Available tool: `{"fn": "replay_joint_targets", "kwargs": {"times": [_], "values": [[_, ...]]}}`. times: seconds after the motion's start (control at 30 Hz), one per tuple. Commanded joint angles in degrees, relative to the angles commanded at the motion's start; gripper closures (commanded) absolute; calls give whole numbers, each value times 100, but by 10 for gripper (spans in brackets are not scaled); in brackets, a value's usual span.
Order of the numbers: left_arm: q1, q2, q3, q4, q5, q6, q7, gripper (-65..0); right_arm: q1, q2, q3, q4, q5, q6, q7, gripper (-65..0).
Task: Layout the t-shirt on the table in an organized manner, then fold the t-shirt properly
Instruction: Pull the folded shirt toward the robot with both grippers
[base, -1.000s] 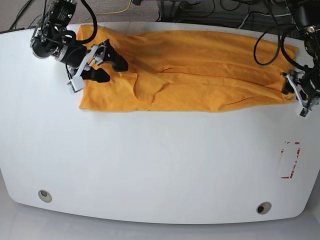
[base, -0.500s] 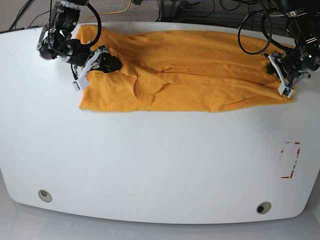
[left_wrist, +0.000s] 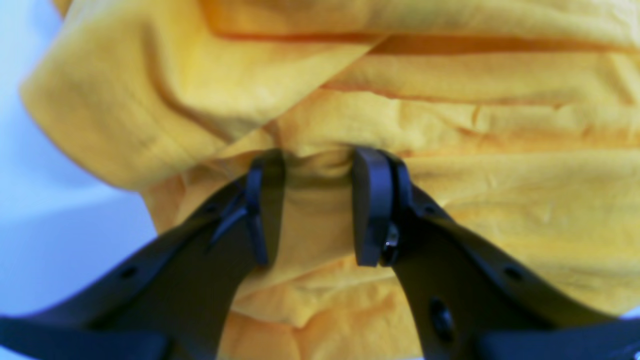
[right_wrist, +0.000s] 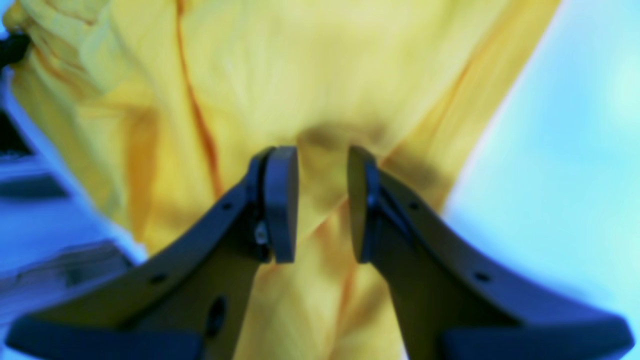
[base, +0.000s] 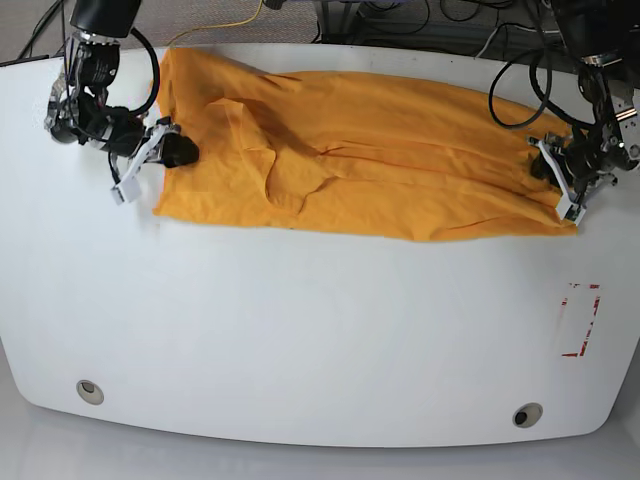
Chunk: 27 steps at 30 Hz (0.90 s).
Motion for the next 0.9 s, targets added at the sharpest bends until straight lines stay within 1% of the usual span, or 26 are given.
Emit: {"fn": "replay_joint_targets", "kwargs": {"times": [0.1,0.2,0.27,0.4,0.47,0.6,0.77,0.9], "values": [[-211,0,211,-167,0,0,-9,-204,246,132,-158,-211,-149,0,193,-173],[-387,0,413,-220,0,0,9,-204,563,229,-457,-457,-334,0,387,-173],[-422,9,475,-220,0,0,9,-204,765,237,-571,-659,-484,0,484,-173],[-422,18,501,-211,0,0,9,-204,1046,229,-598,-1011,-826,0,633,-173],[-422,18,492,-211,0,0,9,-204,1248,202,-598,-1222,-1187,0,774,-173],[-422,18,475,-211,0,0,18,-204,1433,185,-607,-1433,-1697,0,1037,-173],[-387,-18,448,-220,0,0,18,-204,1732,185,-607,-1776,-2479,0,1433,-173],[-237,-18,141,-211,0,0,18,-204,1881,193,-607,-1943,-2848,0,1662,-173]]}}
